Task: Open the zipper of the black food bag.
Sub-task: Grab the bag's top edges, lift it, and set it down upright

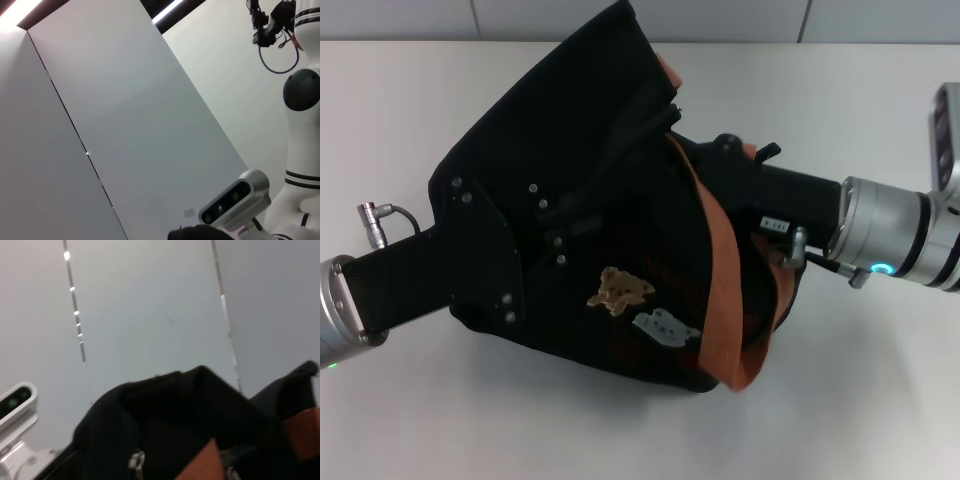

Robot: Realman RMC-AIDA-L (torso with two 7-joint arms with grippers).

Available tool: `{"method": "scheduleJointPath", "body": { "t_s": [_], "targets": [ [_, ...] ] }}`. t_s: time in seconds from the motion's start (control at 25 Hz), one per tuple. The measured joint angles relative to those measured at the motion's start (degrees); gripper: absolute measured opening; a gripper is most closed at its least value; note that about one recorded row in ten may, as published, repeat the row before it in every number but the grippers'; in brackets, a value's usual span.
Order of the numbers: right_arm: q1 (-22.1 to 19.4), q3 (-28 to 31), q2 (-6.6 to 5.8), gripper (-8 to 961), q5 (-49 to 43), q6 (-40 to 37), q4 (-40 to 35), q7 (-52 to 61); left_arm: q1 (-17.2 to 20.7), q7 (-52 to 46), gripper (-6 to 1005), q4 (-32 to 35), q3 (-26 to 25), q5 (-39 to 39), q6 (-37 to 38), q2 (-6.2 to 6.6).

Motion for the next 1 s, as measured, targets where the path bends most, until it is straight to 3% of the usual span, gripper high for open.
{"method": "scheduleJointPath", "body": {
  "t_s": [0.2,0.48,0.8,1.0],
  "targets": [
    [-3.02,4.05,-0.13,-4,1.83,-0.95,-0.26,0.00,-0.01,0.00,94,0.00,-0.01,0.05,0.00,0.00],
    [-8.32,5.67,-0.61,4,2.53,-7.63,-6.22,11.12,0.01,0.00,94,0.01,-0.31,0.07,-0.10,0.09],
    [-14.82,4.40,-0.80,15,-1.25,-7.92,-13.90,15.96,0.00,0.38,94,0.01,-0.38,0.07,-0.27,0.09],
    [-15.18,0.97,-0.60,16,-7.76,-6.81,-12.78,15.49,-0.24,0.59,94,0.01,-0.45,0.04,-0.27,0.09]
  ]
}}
